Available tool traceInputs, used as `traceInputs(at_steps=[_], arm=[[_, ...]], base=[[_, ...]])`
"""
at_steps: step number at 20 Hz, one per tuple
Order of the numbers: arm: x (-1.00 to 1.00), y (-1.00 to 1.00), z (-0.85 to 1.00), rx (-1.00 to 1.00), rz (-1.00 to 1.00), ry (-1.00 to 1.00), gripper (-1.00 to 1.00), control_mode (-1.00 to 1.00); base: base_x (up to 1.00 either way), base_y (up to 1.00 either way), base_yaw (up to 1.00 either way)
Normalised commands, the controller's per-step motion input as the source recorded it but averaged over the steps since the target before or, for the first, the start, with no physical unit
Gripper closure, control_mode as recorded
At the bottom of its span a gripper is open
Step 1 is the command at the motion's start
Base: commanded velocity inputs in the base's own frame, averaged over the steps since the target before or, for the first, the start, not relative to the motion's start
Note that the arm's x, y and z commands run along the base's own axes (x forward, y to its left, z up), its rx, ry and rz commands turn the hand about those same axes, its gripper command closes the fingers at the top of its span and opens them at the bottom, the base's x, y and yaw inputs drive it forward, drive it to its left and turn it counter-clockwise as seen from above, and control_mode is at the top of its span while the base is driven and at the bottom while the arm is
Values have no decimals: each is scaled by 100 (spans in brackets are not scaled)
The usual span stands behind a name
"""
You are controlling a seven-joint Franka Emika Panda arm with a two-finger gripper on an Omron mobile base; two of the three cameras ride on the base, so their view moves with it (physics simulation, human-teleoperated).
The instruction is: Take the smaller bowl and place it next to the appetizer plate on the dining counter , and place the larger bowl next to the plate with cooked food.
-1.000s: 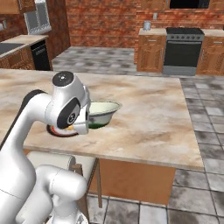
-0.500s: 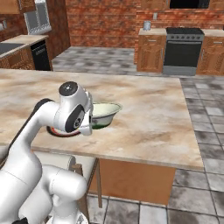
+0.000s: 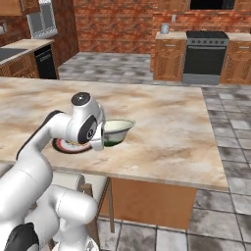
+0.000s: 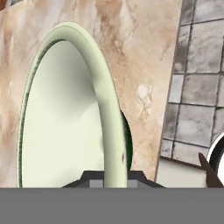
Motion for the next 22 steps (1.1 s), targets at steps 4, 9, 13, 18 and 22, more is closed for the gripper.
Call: traceInputs(at_steps=[4,9,13,18,22], arm=[[35,23,-35,0,2,10,100,-100],[36,6,-37,0,1,0,100,-100],[35,0,-43,0,0,-1,100,-100],[37,0,-41,0,0,-3,100,-100],[25,0,-34,0,0,-2,100,-100]], base=[[0,0,0],[0,0,0],[0,0,0],[0,0,0],[0,0,0]])
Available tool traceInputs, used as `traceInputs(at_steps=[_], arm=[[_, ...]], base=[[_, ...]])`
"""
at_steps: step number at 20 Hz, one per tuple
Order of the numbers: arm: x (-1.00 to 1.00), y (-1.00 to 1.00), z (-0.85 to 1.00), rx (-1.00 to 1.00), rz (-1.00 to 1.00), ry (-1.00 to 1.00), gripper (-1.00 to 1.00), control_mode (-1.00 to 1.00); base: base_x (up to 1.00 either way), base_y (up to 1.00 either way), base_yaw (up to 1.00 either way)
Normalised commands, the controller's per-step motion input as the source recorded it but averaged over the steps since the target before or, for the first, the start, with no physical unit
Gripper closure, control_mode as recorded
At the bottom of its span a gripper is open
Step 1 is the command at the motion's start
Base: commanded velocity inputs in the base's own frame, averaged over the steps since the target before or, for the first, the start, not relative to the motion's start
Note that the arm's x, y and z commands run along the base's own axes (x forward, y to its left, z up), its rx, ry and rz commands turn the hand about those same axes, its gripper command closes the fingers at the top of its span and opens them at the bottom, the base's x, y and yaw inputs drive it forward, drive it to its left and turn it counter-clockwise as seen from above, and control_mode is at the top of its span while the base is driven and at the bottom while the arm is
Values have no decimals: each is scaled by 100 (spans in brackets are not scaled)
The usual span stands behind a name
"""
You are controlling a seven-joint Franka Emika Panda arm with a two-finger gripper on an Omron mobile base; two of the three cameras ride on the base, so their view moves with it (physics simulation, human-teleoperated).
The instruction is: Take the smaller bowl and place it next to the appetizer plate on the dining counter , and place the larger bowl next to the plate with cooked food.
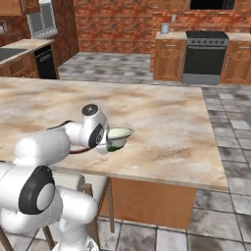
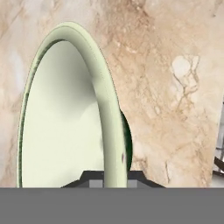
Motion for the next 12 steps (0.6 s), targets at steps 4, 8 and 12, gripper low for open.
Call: traceInputs(at_steps=[4,8,12], arm=[[24,0,-30,0,0,0,100,-100],[24,0,-28,0,0,0,100,-100],[25,0,-29,0,0,0,100,-100]], base=[[0,0,0],[0,0,0],[0,0,0]])
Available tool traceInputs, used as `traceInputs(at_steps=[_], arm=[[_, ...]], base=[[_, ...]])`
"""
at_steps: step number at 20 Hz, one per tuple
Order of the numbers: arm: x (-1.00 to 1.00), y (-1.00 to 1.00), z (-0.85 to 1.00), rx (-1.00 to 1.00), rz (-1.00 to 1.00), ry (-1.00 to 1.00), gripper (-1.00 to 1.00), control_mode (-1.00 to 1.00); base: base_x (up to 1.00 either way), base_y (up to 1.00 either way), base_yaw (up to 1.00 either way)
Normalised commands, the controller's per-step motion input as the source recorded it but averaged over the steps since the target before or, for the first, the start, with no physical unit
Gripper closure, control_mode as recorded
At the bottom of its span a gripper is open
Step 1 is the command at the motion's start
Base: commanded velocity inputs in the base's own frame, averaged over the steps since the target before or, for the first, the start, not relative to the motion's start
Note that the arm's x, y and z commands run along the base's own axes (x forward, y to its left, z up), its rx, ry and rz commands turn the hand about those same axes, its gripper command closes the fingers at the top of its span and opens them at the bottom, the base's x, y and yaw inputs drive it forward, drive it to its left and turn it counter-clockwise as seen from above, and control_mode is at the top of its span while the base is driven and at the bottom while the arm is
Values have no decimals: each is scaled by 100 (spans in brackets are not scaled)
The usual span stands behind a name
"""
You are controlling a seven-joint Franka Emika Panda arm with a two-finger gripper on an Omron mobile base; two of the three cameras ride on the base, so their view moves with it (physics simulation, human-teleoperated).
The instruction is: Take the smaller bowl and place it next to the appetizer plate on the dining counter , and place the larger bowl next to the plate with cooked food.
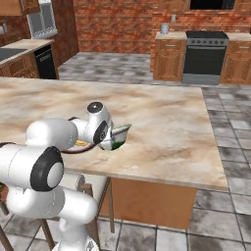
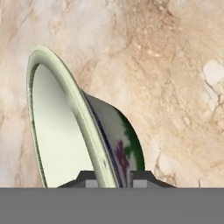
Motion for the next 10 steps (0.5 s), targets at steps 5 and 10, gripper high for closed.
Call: traceInputs(at_steps=[5,10], arm=[[11,0,-37,0,0,-1,-100,-100],[-17,-7,-26,0,0,0,-100,-100]], base=[[0,0,0],[0,0,0]])
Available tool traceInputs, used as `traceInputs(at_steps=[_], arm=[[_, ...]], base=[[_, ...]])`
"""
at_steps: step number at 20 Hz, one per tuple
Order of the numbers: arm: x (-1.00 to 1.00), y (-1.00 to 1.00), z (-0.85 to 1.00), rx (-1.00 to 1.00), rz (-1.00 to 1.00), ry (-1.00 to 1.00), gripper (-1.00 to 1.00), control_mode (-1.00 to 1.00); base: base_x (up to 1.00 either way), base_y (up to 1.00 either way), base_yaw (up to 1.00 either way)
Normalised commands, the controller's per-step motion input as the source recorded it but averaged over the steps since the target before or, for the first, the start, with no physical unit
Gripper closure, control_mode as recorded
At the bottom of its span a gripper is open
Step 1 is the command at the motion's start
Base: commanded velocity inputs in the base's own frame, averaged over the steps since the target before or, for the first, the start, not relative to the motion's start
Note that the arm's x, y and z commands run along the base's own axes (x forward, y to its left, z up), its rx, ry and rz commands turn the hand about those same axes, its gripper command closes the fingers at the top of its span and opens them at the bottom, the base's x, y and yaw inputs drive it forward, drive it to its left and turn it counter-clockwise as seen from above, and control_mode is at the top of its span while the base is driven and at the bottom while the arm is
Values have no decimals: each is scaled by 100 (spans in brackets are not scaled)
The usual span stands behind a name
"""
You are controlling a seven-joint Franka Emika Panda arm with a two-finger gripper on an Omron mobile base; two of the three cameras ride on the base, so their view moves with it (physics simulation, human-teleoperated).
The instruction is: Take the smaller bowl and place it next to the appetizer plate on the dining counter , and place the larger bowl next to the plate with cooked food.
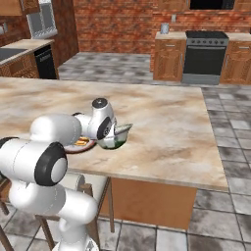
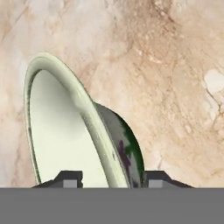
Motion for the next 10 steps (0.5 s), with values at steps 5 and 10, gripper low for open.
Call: traceInputs(at_steps=[5,10], arm=[[-44,-7,-8,0,0,0,-100,-100],[-40,-12,58,-3,-1,-5,-100,-100]], base=[[0,0,0],[0,0,0]])
